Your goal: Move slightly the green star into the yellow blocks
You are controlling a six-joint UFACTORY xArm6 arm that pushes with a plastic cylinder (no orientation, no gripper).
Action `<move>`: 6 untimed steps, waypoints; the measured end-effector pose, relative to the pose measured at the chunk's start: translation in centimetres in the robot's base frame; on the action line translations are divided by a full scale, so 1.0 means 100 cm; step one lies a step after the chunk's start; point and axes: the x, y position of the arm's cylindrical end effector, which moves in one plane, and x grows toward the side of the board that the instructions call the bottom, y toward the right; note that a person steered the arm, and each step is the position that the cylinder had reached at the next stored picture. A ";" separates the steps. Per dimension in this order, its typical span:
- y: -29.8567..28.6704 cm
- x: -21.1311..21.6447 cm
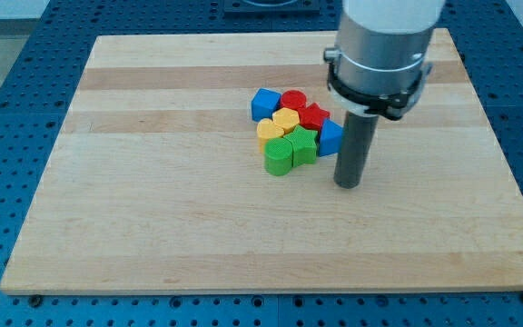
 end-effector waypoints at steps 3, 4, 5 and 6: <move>-0.014 -0.017; -0.019 -0.017; -0.033 -0.012; -0.042 -0.012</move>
